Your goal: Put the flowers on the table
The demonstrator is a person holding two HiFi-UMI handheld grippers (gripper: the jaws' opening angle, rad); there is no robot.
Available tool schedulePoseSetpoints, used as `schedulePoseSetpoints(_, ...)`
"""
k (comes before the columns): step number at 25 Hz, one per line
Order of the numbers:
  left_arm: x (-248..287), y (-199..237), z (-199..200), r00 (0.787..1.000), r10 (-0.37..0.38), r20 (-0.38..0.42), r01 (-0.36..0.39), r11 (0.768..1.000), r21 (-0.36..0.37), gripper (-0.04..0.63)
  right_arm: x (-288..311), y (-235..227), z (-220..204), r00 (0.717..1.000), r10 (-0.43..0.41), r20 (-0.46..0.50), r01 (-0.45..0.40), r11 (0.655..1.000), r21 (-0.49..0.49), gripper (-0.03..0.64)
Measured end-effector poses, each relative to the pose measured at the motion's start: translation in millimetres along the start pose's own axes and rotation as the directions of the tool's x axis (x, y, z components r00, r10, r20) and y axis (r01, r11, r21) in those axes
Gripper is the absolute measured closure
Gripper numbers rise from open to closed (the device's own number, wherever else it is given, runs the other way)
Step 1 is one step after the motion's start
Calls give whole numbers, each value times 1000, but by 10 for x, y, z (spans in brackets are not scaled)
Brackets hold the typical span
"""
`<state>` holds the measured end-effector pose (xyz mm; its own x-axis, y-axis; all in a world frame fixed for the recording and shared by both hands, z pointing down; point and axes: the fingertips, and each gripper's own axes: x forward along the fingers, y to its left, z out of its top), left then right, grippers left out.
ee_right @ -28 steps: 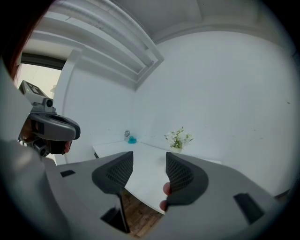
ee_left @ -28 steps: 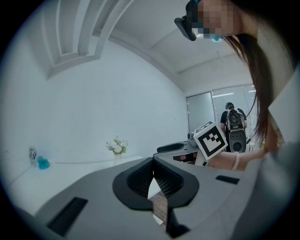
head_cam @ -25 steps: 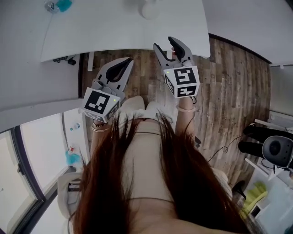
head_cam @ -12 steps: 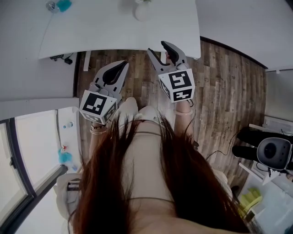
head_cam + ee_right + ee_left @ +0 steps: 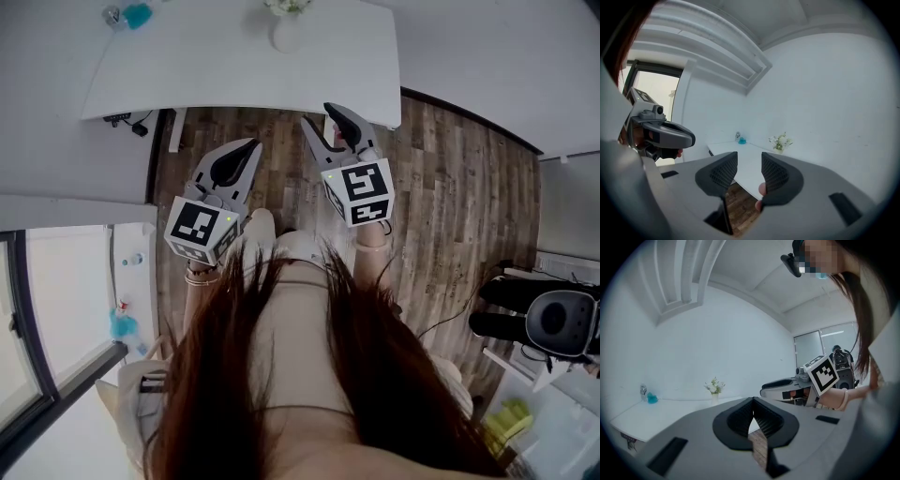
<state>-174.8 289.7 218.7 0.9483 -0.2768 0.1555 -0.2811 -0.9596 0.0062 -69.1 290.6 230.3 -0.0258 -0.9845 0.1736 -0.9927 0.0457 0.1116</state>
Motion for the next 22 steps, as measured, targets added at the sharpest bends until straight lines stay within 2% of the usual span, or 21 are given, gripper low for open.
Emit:
schedulePoseSetpoints(13,-136,80,-17,999,35,19,-35,999,-2,591,15,19,88,999,-31,43,30,999,29,532)
schedulePoseSetpoints(22,-153,421,8,999,34,0,-34,999,7,591,242,31,192,997,-64,43,61,997,51,567)
